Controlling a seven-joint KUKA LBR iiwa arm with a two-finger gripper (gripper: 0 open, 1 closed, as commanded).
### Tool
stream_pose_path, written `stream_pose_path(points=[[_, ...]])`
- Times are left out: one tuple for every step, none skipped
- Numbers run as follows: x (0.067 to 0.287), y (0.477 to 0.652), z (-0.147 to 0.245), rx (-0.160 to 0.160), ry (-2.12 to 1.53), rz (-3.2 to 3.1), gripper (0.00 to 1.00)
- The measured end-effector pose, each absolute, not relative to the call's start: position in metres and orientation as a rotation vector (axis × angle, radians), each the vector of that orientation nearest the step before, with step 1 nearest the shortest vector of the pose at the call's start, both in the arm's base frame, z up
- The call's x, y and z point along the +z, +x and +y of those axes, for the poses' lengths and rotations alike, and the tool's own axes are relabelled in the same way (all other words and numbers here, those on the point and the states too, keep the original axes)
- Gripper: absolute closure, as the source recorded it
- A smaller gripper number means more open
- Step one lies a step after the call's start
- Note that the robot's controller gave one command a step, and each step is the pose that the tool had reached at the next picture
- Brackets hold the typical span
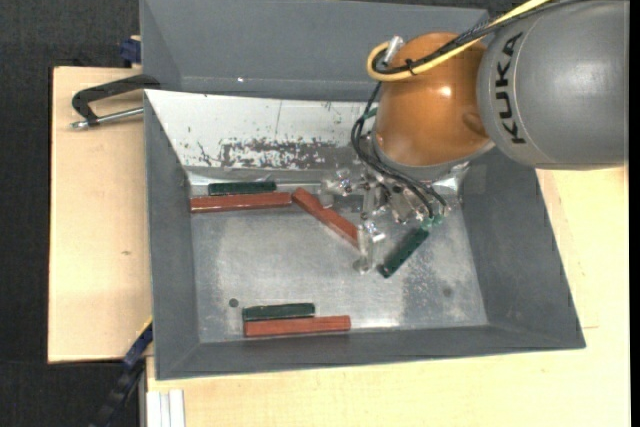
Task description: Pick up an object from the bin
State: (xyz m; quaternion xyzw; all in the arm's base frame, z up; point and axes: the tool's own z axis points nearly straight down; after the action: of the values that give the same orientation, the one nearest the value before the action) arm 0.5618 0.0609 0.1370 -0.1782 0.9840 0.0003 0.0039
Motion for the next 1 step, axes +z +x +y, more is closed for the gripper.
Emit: stream_pose_path(points=[[0.1095,0.5617,0.0467,0.002,-0.066,3.139,0.0]])
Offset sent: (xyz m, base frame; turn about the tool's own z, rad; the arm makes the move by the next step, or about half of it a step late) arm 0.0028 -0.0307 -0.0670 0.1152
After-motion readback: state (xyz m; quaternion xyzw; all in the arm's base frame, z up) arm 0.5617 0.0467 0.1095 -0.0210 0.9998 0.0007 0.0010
